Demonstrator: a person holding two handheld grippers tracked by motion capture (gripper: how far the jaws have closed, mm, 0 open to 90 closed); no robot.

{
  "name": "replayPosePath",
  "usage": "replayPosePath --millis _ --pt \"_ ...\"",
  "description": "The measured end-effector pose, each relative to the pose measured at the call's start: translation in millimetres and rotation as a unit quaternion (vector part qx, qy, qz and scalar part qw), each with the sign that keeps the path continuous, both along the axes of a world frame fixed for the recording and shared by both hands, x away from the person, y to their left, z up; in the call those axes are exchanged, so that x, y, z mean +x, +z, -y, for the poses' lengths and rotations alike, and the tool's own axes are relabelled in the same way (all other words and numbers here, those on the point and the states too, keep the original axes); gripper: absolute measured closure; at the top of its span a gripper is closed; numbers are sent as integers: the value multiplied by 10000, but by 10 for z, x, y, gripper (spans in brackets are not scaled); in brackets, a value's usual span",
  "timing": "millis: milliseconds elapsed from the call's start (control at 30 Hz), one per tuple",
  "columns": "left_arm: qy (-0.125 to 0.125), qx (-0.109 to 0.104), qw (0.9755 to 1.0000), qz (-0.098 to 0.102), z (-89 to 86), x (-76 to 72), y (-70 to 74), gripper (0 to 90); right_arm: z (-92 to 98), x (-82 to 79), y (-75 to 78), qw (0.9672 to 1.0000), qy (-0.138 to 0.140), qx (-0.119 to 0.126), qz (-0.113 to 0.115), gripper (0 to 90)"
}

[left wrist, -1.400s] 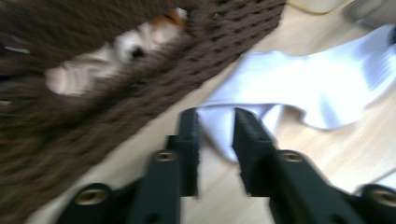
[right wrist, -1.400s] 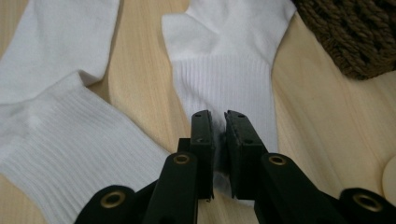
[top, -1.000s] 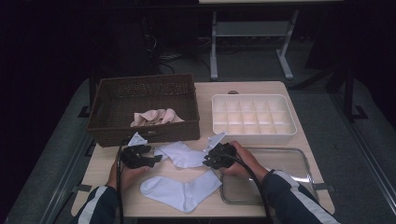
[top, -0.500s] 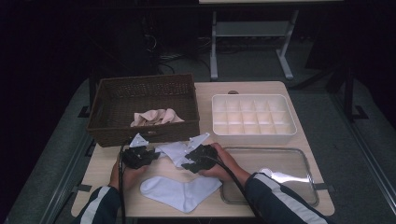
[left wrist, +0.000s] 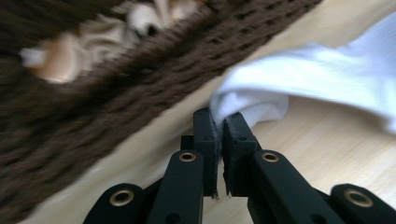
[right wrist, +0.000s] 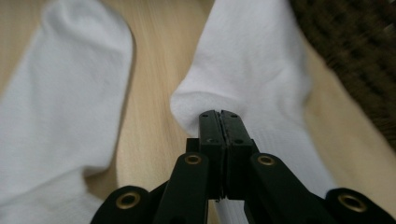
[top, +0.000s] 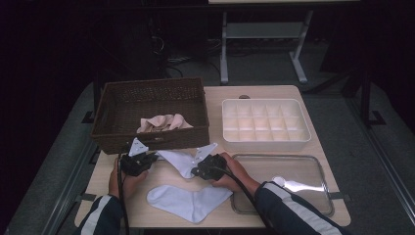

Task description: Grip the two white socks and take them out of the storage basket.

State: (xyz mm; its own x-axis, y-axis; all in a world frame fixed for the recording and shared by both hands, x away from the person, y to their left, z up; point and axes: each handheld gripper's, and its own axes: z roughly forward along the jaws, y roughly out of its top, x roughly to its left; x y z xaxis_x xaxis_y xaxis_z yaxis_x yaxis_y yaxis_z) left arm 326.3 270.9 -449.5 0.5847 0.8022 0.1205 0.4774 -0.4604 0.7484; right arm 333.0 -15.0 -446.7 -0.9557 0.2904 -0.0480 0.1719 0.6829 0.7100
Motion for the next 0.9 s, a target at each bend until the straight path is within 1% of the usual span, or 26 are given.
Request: replayPosePath --millis 33,67,100,133,167,200,233,267,300,333,367,400,433,500,533,567,600,633,667,700,733,767,800,833,867,900 --pt "115 149 9998 104 -55 -19 10 846 38 -19 62 9999 18 135 -104 886" --pt "151 271 9994 129 -78 -26 5 846 75 -22 104 9995 136 268 -92 887" --pt "151 356 9991 147 -109 -34 0 840 102 -36 139 9993 156 292 -148 887" --pt "151 356 9991 147 -109 -34 0 826 123 -49 158 9991 241 263 -211 887" --pt "250 389 9989 111 -158 -45 -7 817 139 -63 159 9986 396 235 -264 888" --pt "250 389 9989 111 -158 -45 -7 806 147 -73 148 9982 528 191 -204 888" --pt "320 426 9984 164 -180 -58 -5 785 145 -95 130 9978 629 99 -186 888" --pt "320 426 9984 164 -180 -58 -5 771 137 -112 109 9973 714 2 -171 888" --pt "414 495 9978 170 -203 -62 9 771 137 -112 109 9973 714 2 -171 888" --pt "521 368 9978 159 -225 -63 13 752 129 -122 84 9969 747 -82 -226 887" --pt "706 289 9970 162 -300 -61 23 698 116 -129 29 9955 863 -278 -272 887" --pt "706 289 9970 162 -300 -61 23 695 116 -129 29 9955 863 -278 -272 887" --pt "795 -18 9968 119 -369 -61 24 674 109 -128 -6 9950 865 -348 -347 886" --pt "864 -237 9959 107 -403 -59 35 635 100 -127 -27 9946 888 -387 -371 872" --pt "794 -448 9958 86 -412 -58 47 620 99 -127 -29 9949 856 -409 -353 844" --pt "794 -448 9958 86 -412 -58 47 596 99 -127 -29 9949 856 -409 -353 844" --pt "722 -666 9951 104 -399 -64 61 578 106 -124 -24 9953 815 -398 -343 790" --pt "490 -864 9950 81 -338 -69 82 547 117 -121 -14 9961 736 -385 -303 729" --pt "402 -832 9957 72 -297 -70 85 526 138 -117 0 9971 605 -374 -259 731" --pt "297 -797 9964 66 -250 -67 77 513 173 -113 18 9976 542 -372 -238 725" --pt "297 -797 9964 66 -250 -67 77 507 173 -113 18 9976 542 -372 -238 725" --pt "106 -671 9977 -19 -157 -43 41 500 290 -101 82 9989 285 -331 -196 727" --pt "106 -671 9977 -19 -157 -43 41 498 290 -101 82 9989 285 -331 -196 727" --pt "50 -546 9985 -43 -113 -20 14 498 339 -86 96 9992 233 -304 -125 738" --pt "25 -493 9987 -81 -89 -3 -3 488 459 -90 147 9993 -165 -280 -169 756" --pt "-21 -382 9991 -168 -37 43 -47 483 520 -81 156 9990 -332 -287 -115 762"
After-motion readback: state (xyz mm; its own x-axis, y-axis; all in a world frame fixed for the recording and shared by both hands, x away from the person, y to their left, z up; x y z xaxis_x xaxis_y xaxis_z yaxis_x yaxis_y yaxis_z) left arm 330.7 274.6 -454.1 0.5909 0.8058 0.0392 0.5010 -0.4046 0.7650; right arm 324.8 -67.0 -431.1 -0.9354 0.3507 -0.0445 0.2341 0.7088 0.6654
